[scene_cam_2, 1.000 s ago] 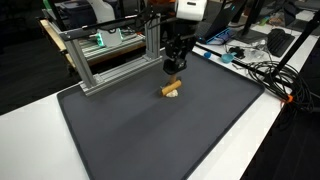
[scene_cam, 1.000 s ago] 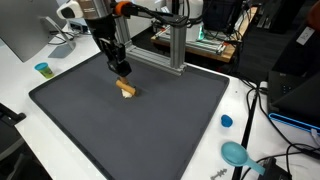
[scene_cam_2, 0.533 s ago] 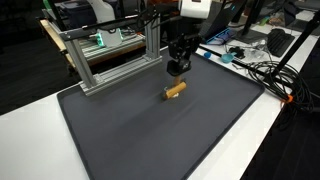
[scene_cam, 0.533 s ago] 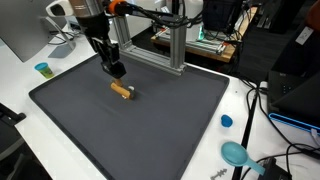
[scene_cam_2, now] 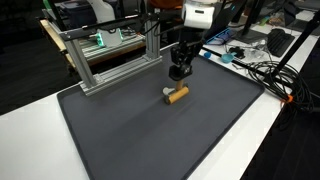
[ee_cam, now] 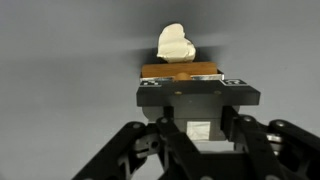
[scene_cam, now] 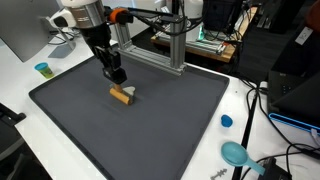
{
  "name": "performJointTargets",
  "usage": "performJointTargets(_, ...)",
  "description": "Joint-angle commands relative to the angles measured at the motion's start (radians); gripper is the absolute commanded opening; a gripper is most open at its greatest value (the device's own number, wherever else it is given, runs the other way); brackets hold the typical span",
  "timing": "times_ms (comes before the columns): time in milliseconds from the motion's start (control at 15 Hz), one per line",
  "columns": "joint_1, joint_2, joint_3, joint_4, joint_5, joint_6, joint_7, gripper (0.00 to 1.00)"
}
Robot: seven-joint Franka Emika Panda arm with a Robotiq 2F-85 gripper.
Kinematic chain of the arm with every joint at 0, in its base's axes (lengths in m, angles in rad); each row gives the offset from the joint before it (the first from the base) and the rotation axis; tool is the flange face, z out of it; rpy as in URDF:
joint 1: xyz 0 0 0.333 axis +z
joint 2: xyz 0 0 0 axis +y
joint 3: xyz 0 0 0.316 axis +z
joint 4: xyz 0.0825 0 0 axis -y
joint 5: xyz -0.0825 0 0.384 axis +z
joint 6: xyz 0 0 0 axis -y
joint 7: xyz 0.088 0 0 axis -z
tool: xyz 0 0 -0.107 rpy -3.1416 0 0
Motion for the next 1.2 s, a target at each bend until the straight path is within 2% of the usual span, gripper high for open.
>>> performJointTargets(0,-0.029,-0.022,0.006,0.0,0.069,0.025,0.003,0.23)
performJointTargets(133,-0.058,-0.083,0.009,-0.049,0.096,0.08,-0.054,0.23)
performJointTargets(333,-0.076,-0.142,0.005,-0.097,0.072,0.145,-0.143,0.23)
performJointTargets(800,-0.072,-0.249,0.061,-0.242,0.086,0.157,-0.385,0.23)
performJointTargets(1133,-0.046,-0.243,0.041,-0.311,-0.038,0.255,-0.406,0.23)
